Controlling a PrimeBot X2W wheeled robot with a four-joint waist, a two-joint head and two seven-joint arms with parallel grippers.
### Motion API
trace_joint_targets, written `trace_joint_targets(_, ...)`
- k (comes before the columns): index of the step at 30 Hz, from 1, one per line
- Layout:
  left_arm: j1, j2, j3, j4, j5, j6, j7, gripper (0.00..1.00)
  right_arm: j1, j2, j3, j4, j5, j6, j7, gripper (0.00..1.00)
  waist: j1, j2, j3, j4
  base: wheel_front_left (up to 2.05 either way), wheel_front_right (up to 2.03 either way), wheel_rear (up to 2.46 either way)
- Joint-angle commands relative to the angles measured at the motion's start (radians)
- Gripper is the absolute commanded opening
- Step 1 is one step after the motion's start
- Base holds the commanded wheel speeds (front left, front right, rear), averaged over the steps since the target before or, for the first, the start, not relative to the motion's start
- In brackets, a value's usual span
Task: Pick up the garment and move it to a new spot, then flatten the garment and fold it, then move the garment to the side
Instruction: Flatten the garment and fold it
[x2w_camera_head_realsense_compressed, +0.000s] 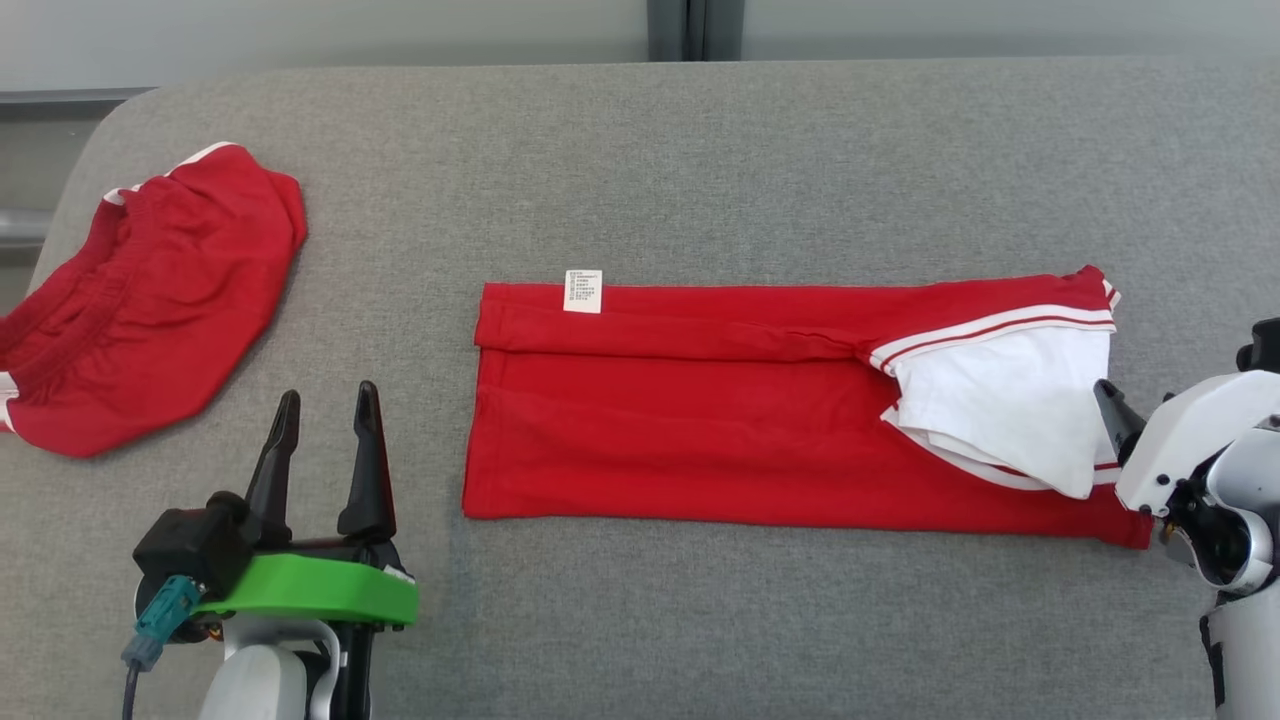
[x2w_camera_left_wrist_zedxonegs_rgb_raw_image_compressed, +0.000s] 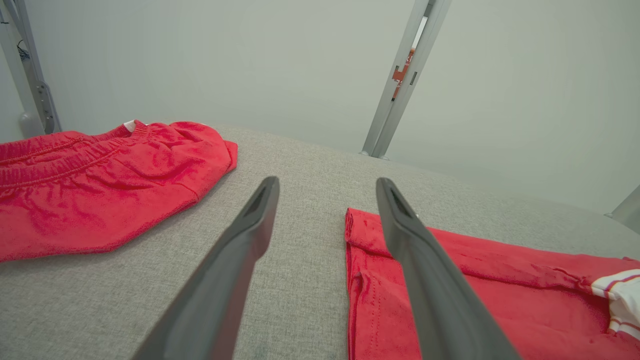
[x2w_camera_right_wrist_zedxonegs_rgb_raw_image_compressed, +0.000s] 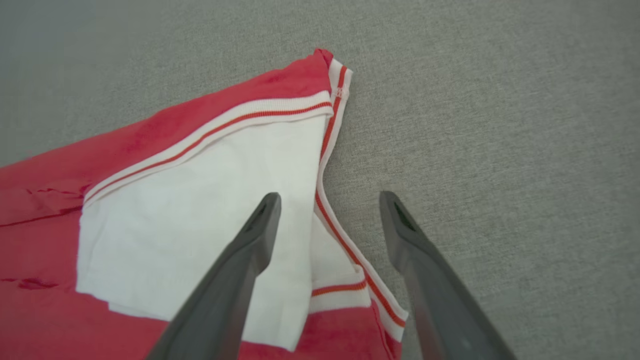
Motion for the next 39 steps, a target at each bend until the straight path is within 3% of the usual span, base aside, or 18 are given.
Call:
trace_joint_targets(1,0.015,-0.001,0.007,-0.006,0.004,-0.003,0.001,1.00,-0.016,-0.005,0.001,0.024,-0.011,0.000,0.005,1.00,0.0000,0.0000,0.002,0.009,0.00,0.00,0.00)
trace_joint_targets(13,0.016,-0.001,-0.006,-0.038,0.005,-0.004,0.001,1.00,-0.120,-0.026,0.061,0.224,-0.023,0.000,0.006,1.00,0.0000,0.0000,0.042,0.028,0.00,0.00,0.00)
trace_joint_targets(14,0.013,-0.001,-0.006,-0.039,0.005,-0.004,0.001,1.00,-0.126,-0.029,0.077,0.237,-0.016,0.000,0.010,0.93,0.0000,0.0000,0.045,0.029,0.00,0.00,0.00)
trace_joint_targets(16,0.004,-0.001,-0.004,-0.039,0.008,-0.005,0.001,1.00,-0.134,-0.038,0.096,0.252,-0.011,0.000,0.000,0.00,0.0000,0.0000,0.050,0.029,0.00,0.00,0.00)
trace_joint_targets(24,-0.021,-0.001,0.007,-0.022,0.023,-0.005,0.001,1.00,-0.166,-0.093,0.041,0.261,-0.050,0.000,-0.058,0.00,0.0000,0.0000,0.046,0.003,0.00,0.00,0.00)
trace_joint_targets(33,-0.002,0.000,0.008,-0.024,0.023,-0.005,0.001,1.00,-0.169,-0.216,-0.057,0.198,-0.139,0.000,-0.013,0.00,0.0000,0.0000,0.023,-0.041,0.00,0.00,0.00)
trace_joint_targets(39,0.007,0.000,-0.003,-0.014,0.021,-0.005,0.001,1.00,-0.139,-0.226,-0.071,0.093,-0.185,0.000,0.009,0.00,0.0000,0.0000,0.010,-0.054,0.00,0.00,0.00)
